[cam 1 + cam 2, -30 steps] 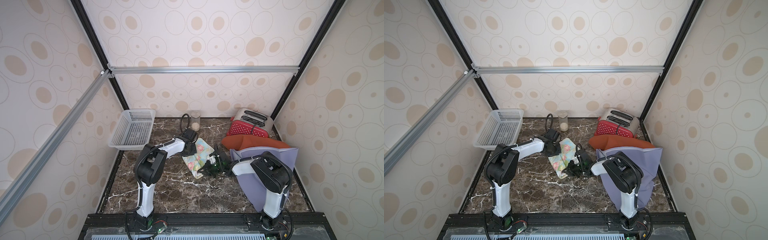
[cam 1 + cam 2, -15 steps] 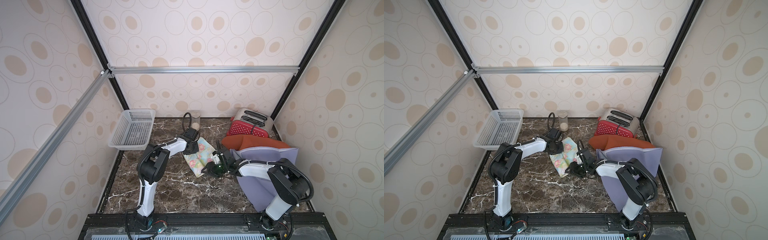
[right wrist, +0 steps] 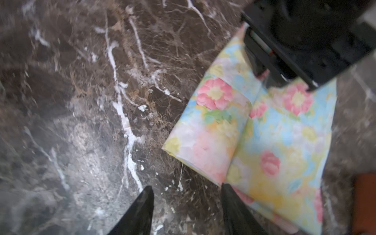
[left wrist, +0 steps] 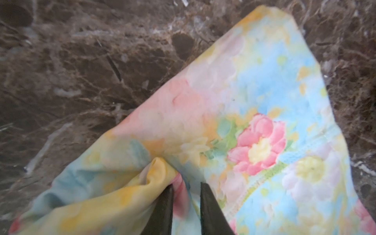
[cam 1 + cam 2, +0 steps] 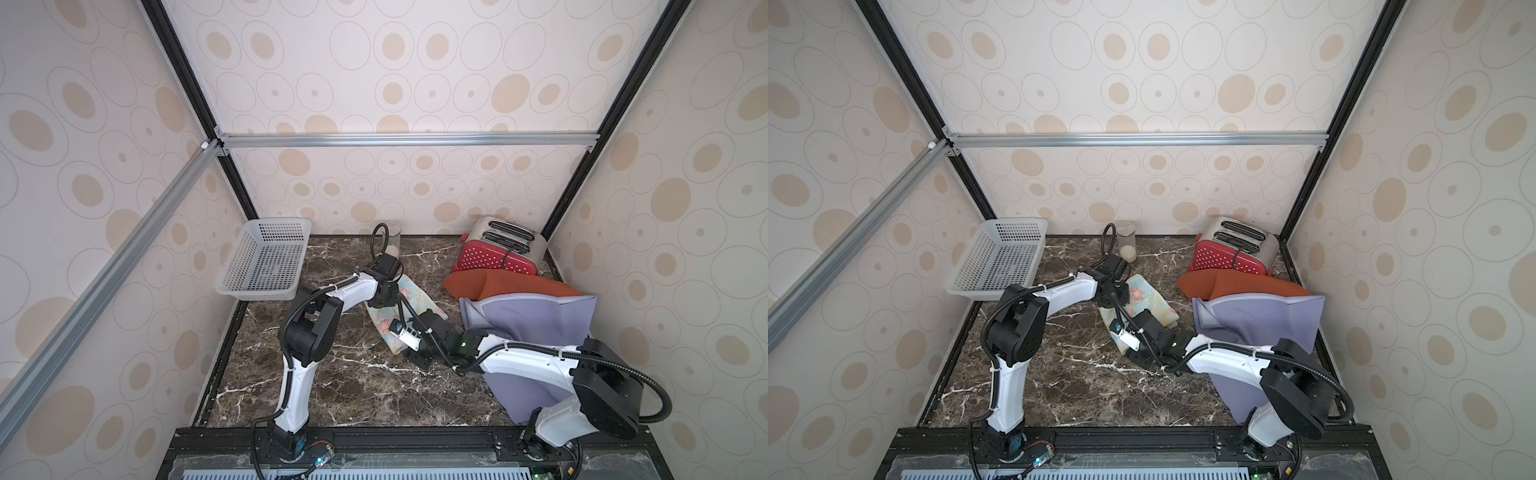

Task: Roll up the skirts
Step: Roll the skirt at the center of the board.

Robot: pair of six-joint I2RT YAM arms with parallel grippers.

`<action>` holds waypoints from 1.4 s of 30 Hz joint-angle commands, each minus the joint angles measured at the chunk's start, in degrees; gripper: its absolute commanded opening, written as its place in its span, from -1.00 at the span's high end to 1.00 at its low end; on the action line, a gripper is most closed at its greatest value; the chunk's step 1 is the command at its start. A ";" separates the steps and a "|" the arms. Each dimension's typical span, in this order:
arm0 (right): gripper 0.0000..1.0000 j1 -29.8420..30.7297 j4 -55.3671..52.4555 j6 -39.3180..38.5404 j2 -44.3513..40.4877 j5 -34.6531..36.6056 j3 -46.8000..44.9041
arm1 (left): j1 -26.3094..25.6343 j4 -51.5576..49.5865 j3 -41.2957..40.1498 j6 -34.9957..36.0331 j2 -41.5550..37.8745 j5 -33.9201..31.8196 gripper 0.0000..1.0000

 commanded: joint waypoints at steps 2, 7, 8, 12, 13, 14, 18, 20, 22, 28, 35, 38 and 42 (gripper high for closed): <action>-0.23 1.92 7.03 -17.89 3.83 6.97 -1.95 | -0.73 -6.08 0.37 1.80 4.42 1.69 0.50; -0.44 2.22 8.76 -21.69 10.51 8.08 0.80 | -0.67 -6.79 1.55 1.88 4.93 2.66 0.49; -0.45 2.22 10.16 -22.22 11.46 8.46 0.81 | -0.70 -6.98 1.65 1.88 5.01 2.69 0.49; -0.42 2.33 12.35 -23.41 16.36 11.00 2.86 | -0.72 -7.29 2.24 1.84 5.23 3.10 0.48; -0.39 2.33 12.32 -23.29 17.03 10.55 3.26 | -0.74 -7.55 2.48 1.80 5.41 3.21 0.49; -0.34 2.30 12.25 -22.77 17.64 9.82 3.57 | -0.66 -7.90 2.76 1.79 5.41 3.29 0.49; 0.18 2.31 9.85 -15.77 19.86 10.75 6.03 | -0.62 -10.32 4.35 1.88 5.51 3.83 0.43; 0.43 2.23 7.57 -10.83 20.27 9.72 7.11 | -0.39 -11.13 5.51 1.72 5.18 4.11 0.37; 0.73 1.73 6.00 -4.86 19.90 6.42 7.45 | 0.17 -11.55 6.83 1.14 4.69 4.87 0.29; 1.00 -0.09 13.14 9.22 16.26 -1.25 1.18 | 3.61 -10.44 10.99 -1.40 1.09 6.19 -0.24; 1.00 -8.09 27.41 25.71 10.90 -15.00 -8.80 | 6.77 -6.84 9.45 -1.38 -7.19 4.25 -0.73; 1.00 -12.34 35.12 33.53 10.47 -20.80 -12.79 | 6.75 -4.14 3.88 -1.68 -10.57 3.98 -0.80; 1.00 -17.43 45.27 41.44 11.81 -29.01 -16.75 | 6.65 5.05 -6.85 -3.56 -14.56 5.24 -0.93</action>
